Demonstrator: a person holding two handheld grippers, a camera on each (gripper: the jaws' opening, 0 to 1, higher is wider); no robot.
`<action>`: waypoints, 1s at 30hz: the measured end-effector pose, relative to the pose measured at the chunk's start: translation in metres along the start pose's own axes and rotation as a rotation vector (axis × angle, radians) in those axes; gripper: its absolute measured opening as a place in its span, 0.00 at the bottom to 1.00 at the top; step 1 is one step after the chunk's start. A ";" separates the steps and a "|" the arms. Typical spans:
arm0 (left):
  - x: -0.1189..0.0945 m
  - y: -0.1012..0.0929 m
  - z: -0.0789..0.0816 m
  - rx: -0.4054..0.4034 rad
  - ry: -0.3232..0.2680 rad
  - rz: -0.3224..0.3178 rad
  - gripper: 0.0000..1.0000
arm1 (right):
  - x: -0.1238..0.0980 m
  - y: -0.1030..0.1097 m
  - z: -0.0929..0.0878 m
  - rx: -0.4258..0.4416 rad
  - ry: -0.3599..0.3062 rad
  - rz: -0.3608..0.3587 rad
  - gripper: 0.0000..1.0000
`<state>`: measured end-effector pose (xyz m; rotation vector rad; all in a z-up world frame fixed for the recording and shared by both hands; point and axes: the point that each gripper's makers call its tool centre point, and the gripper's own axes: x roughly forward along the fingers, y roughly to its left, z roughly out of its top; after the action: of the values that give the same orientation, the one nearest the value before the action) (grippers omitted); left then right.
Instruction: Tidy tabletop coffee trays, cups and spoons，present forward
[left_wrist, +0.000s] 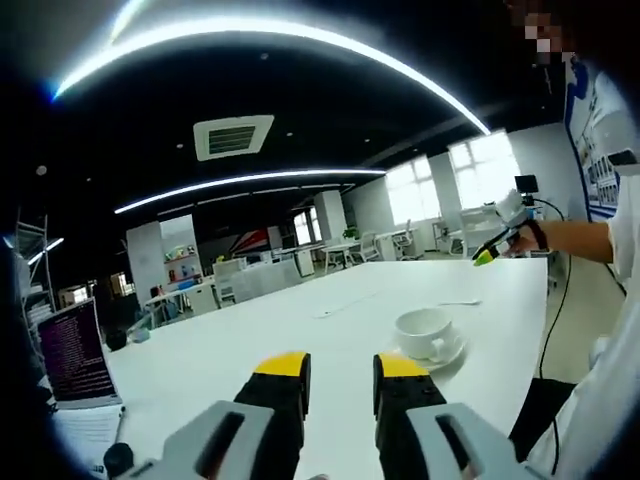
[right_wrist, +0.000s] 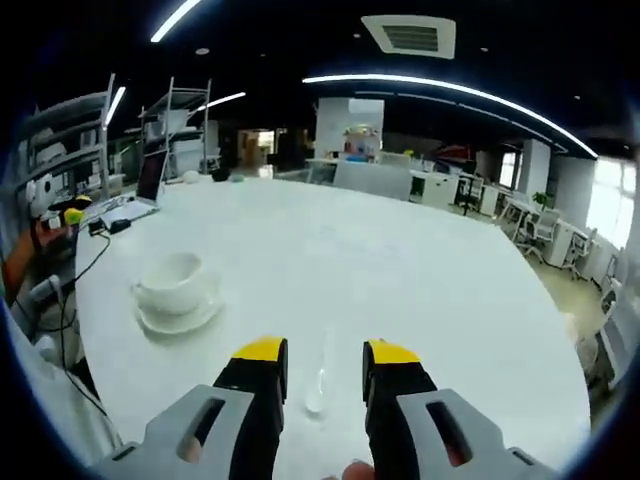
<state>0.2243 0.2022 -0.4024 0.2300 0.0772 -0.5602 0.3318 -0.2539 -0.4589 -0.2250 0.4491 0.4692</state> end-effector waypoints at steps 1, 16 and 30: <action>0.000 -0.001 0.000 -0.008 -0.001 -0.006 0.27 | 0.005 0.002 -0.001 -0.016 0.017 0.008 0.30; 0.000 -0.006 -0.006 0.021 0.032 -0.015 0.28 | 0.053 0.006 -0.027 -0.038 0.189 0.047 0.26; -0.002 -0.011 -0.012 -0.004 0.035 -0.012 0.28 | 0.082 0.011 -0.060 0.028 0.299 0.074 0.23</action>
<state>0.2164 0.1977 -0.4162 0.2351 0.1136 -0.5683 0.3699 -0.2309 -0.5507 -0.2535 0.7576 0.5034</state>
